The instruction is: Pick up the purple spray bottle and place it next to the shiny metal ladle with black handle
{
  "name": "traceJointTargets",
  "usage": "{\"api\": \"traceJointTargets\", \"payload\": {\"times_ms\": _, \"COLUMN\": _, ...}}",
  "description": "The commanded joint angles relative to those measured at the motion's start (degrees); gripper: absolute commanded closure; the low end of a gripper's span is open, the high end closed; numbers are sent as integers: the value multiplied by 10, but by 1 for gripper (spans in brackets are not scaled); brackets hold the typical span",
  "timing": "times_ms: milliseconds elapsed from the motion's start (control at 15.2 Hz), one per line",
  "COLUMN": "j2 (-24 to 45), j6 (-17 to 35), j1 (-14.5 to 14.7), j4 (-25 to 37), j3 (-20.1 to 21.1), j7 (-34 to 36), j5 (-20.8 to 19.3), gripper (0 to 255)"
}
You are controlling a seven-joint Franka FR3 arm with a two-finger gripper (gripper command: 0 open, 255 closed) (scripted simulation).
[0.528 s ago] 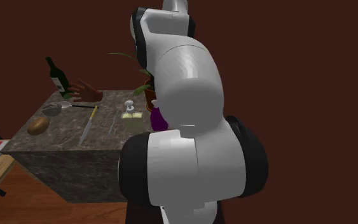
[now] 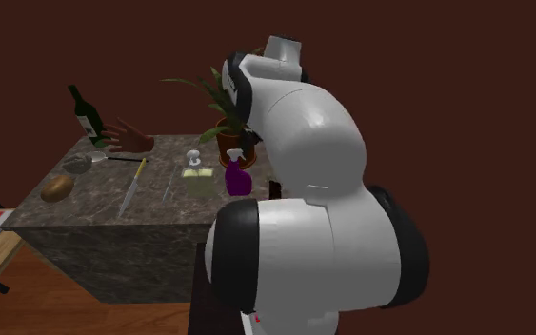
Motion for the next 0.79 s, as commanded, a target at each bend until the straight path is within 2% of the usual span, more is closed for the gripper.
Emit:
{"api": "traceJointTargets", "payload": {"times_ms": 0, "j2": 7, "j6": 56, "j1": 20, "j4": -32, "j3": -35, "j7": -87, "j5": -1, "gripper": 0}}
{"api": "traceJointTargets", "payload": {"times_ms": 198, "j2": 39, "j6": 136, "j1": 57, "j4": -61, "j3": -91, "j7": -214, "j5": 7, "gripper": 0}}
{"api": "traceJointTargets", "payload": {"times_ms": 396, "j2": 89, "j6": 210, "j1": 108, "j4": -73, "j3": -153, "j7": -349, "j5": 31, "gripper": 0}}
{"api": "traceJointTargets", "payload": {"times_ms": 594, "j2": 151, "j6": 271, "j1": 178, "j4": -68, "j3": -222, "j7": -497, "j5": 75, "gripper": 0}}
{"api": "traceJointTargets", "payload": {"times_ms": 726, "j2": 198, "j6": 300, "j1": 235, "j4": -56, "j3": -271, "j7": -605, "j5": 121, "gripper": 0}}
